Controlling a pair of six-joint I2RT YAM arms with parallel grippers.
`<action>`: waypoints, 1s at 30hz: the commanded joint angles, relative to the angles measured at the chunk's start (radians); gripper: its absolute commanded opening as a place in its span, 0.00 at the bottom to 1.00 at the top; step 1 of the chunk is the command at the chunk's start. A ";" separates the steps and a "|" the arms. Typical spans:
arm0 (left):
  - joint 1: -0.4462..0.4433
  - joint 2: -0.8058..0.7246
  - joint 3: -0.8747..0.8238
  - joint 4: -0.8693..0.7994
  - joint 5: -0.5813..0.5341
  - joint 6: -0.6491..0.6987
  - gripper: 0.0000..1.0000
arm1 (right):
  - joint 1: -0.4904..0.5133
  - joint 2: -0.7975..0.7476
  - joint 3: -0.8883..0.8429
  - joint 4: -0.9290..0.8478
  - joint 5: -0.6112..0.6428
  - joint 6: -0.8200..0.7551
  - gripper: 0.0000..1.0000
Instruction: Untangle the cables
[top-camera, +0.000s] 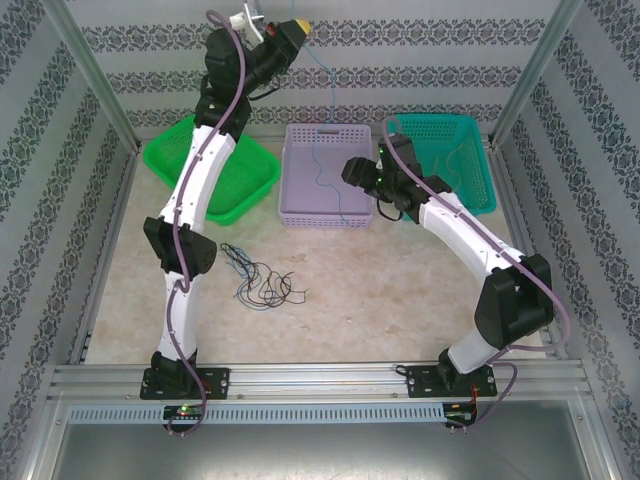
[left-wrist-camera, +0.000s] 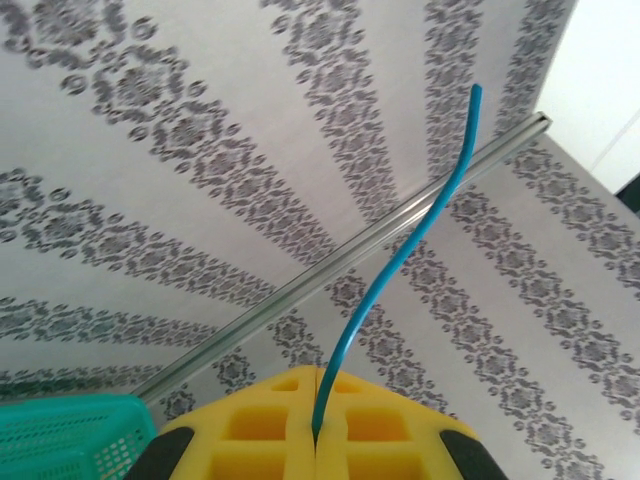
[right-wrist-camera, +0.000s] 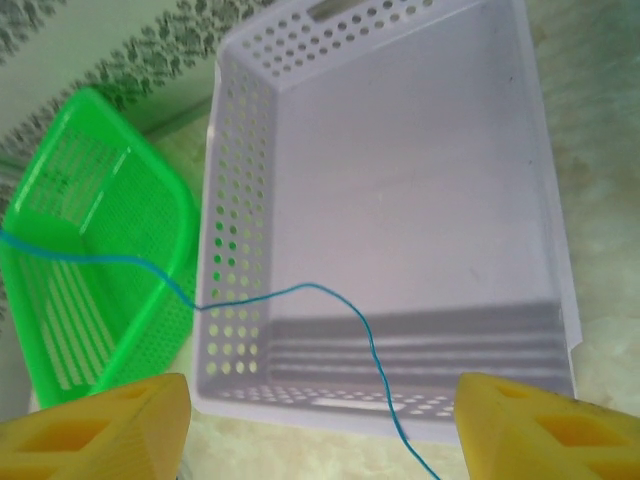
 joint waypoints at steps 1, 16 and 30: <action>0.009 0.062 0.022 0.051 0.009 -0.015 0.00 | 0.038 0.002 -0.016 -0.059 0.013 -0.171 0.71; -0.003 0.108 0.001 0.030 0.076 -0.010 0.00 | 0.055 0.400 0.292 -0.343 0.090 -0.334 0.65; -0.022 0.126 -0.032 -0.017 0.085 0.030 0.00 | 0.038 0.501 0.432 -0.434 0.153 -0.329 0.54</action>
